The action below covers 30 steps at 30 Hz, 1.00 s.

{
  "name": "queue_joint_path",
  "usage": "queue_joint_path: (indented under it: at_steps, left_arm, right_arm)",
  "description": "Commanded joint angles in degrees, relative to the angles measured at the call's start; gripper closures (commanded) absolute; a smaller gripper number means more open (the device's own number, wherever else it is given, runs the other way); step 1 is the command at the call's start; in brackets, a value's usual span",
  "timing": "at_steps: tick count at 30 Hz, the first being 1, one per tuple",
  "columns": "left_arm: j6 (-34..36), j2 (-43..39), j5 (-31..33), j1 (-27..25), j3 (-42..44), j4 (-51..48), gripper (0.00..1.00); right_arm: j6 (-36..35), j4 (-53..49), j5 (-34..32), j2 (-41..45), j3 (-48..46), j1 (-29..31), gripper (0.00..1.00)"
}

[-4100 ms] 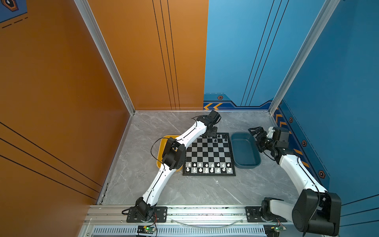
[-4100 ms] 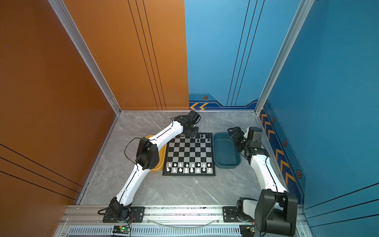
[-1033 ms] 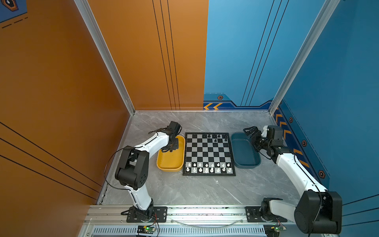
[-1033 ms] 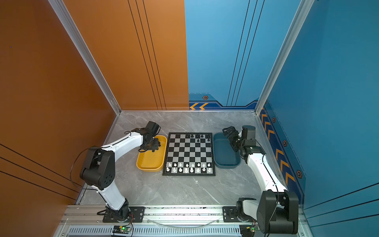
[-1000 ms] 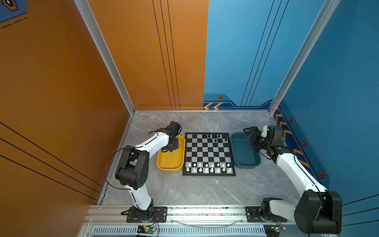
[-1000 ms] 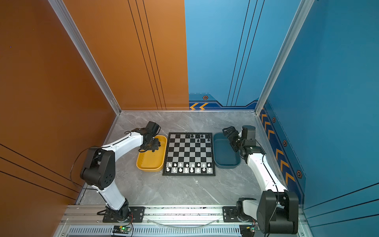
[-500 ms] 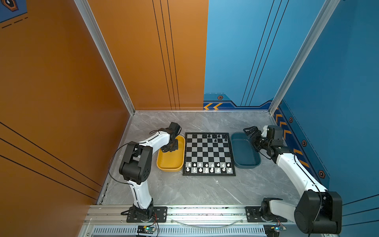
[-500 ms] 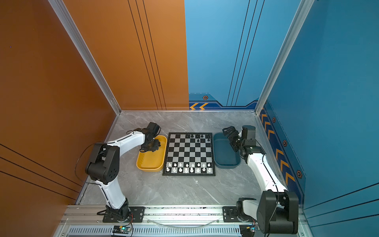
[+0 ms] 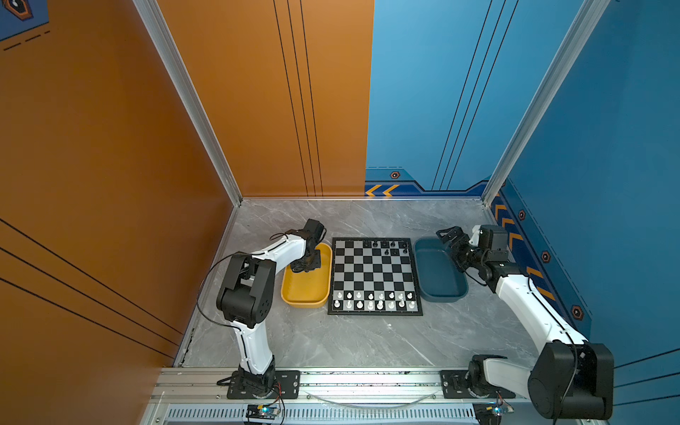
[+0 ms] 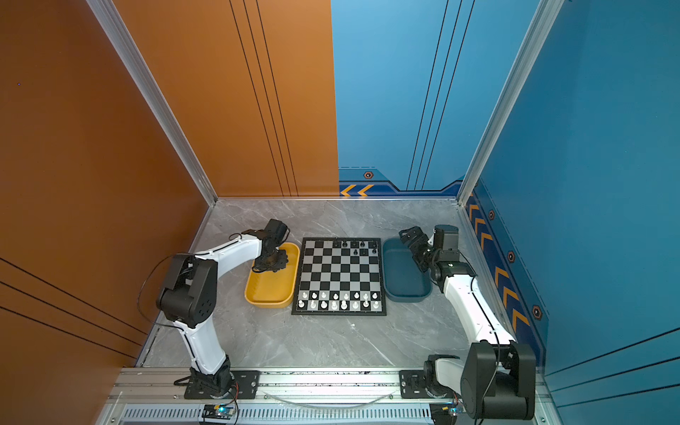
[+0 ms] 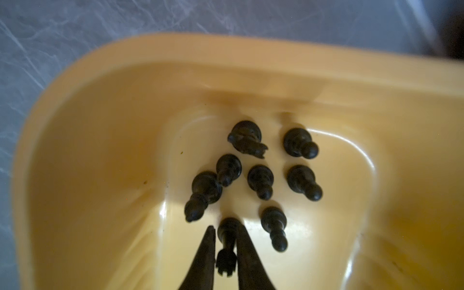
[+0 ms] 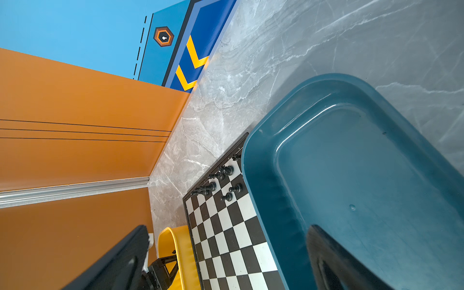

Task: Set up the chess pieces on the board
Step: 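Lower the left gripper and close on a black pawn in the tray, then lift the black pawn and carry it to the board's far corner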

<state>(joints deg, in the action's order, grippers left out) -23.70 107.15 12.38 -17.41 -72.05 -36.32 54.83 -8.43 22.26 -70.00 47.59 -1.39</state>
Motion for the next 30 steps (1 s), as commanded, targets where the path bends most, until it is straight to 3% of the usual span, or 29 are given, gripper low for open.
queue_joint_path:
  at_steps: [1, 7, 20, 23, 30]
  left_arm:
    - [-0.64, 0.6, -1.31, 0.12, -1.4, 0.13, 0.84]
    - [-0.47, -0.72, -1.75, -0.06, -1.29, 0.02, 0.94]
    - [-0.2, -10.81, -4.16, -2.13, -6.57, -0.86, 0.96]
    - [-0.04, -10.02, -7.37, -3.51, -9.84, -0.96, 0.95]
    - [1.29, -3.01, -7.97, -7.75, -18.3, -2.51, 0.95]
  right_arm:
    - [-1.39, -1.18, -0.5, -0.47, 1.65, 0.33, 0.0]
    - [-1.39, -1.22, -0.46, -0.23, 1.63, 0.33, 0.0]
    - [-1.82, -1.19, 0.06, -0.34, 1.58, 0.07, 0.0]
    - [-1.81, -1.13, 0.3, -0.45, 1.58, -0.11, 0.0]
    - [-1.83, -0.97, 0.84, -0.47, 1.59, -0.35, 0.0]
